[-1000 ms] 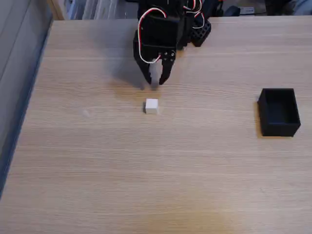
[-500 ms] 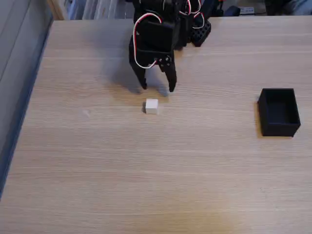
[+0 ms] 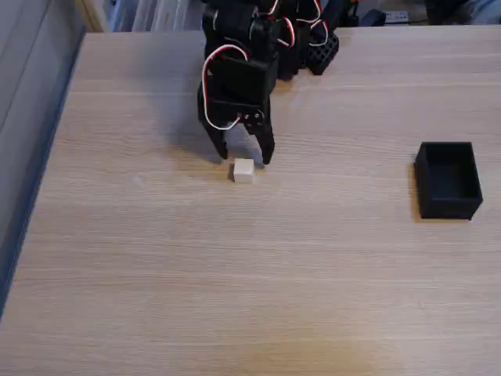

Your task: Pick a white block and place it in the black box.

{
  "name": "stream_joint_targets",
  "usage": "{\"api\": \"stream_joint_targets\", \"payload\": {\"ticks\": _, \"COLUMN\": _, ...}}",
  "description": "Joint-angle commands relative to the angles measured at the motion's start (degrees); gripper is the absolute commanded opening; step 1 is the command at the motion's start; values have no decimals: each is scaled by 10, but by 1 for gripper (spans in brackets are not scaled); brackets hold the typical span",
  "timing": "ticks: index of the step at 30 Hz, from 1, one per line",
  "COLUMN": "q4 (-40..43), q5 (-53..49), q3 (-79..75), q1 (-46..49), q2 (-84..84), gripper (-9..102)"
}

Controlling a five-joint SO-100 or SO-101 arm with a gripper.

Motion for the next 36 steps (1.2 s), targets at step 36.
{"api": "stream_joint_targets", "payload": {"ticks": 36, "q4": -7, "q5": 23, "q3": -83, "q1": -13, "q2": -107, "gripper": 17}}
